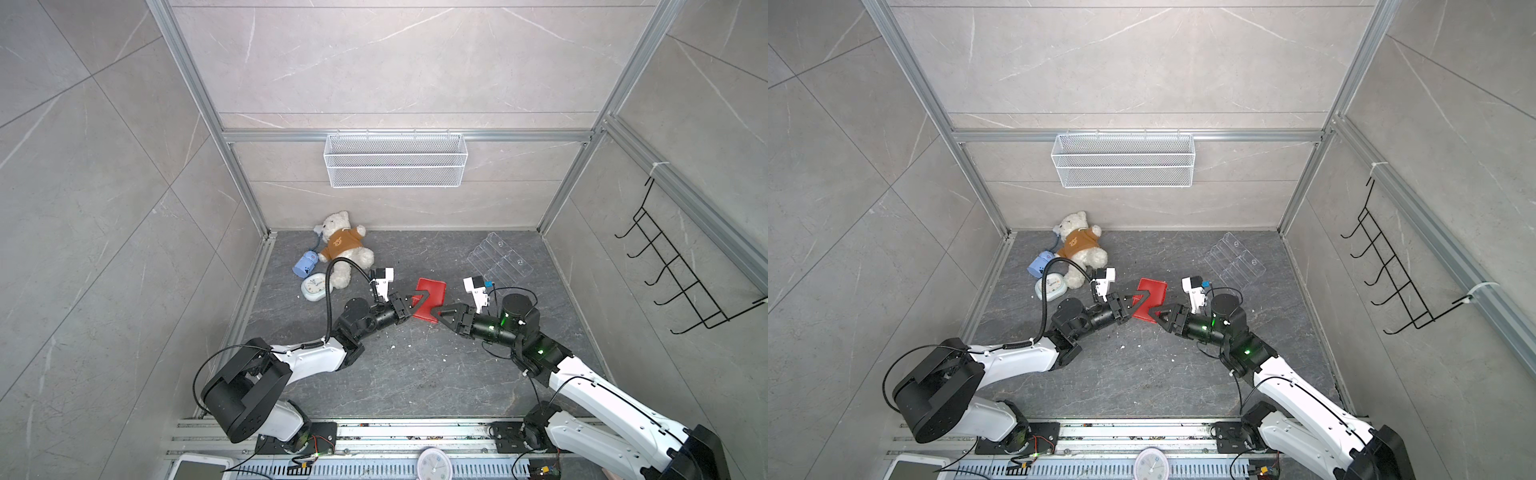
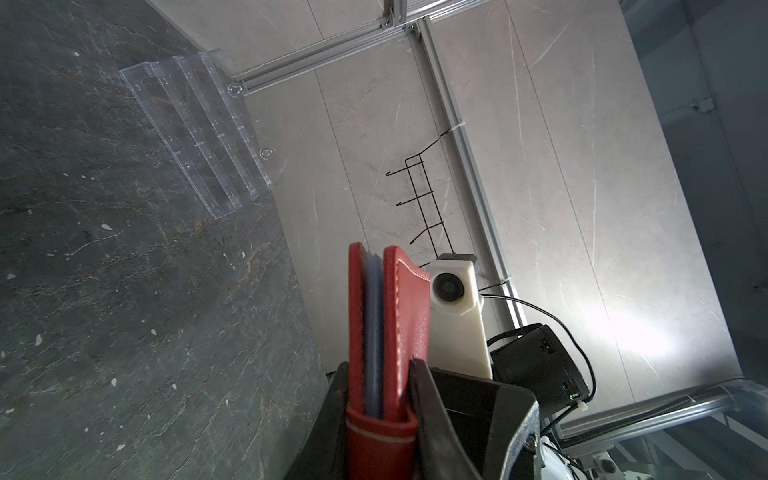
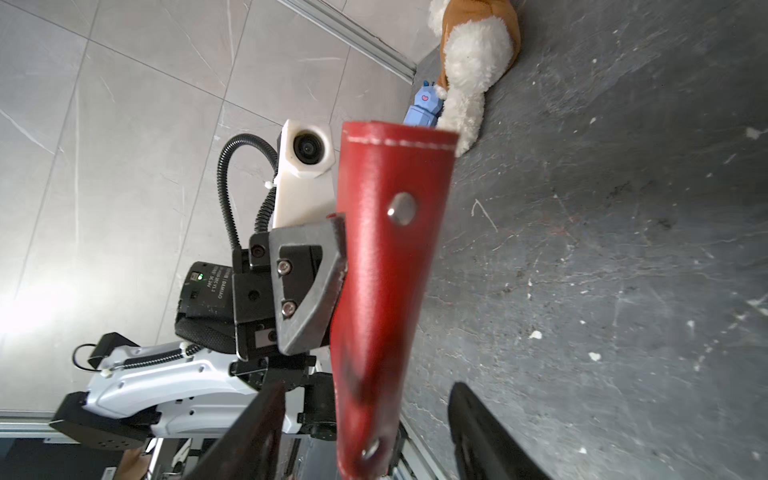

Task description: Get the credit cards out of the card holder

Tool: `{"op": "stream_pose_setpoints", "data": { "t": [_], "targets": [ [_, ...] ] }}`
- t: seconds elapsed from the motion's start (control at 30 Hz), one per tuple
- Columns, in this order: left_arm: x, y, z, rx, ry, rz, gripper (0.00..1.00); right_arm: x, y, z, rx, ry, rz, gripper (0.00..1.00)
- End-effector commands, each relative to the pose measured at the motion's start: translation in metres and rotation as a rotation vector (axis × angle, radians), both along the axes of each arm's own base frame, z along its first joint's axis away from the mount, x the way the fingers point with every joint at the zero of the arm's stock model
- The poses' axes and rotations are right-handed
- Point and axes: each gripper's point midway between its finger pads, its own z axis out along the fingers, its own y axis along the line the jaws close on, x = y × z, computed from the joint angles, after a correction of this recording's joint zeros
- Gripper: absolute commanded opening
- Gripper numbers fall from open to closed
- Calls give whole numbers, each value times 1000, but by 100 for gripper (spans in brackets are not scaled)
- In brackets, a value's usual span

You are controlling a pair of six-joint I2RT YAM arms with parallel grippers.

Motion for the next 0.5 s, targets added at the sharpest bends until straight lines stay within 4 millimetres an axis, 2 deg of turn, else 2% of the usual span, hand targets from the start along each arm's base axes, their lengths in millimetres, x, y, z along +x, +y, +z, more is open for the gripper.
{"op": "stream_pose_setpoints", "data": {
  "t": [0.0, 0.27, 0.37, 0.47],
  "targets": [
    [-3, 5, 42, -119, -89, 6, 0, -1, 8, 21, 89, -49, 35, 53],
    [-3, 5, 43, -127, -90, 1, 0, 2, 10, 19, 90, -47, 40, 30],
    [-3, 5, 41, -126, -86, 5, 0, 1, 10, 19, 84, -49, 43, 18],
    [-4, 2, 39, -122, -78, -4, 1, 2, 8, 16, 29, -54, 39, 2]
  ]
}}
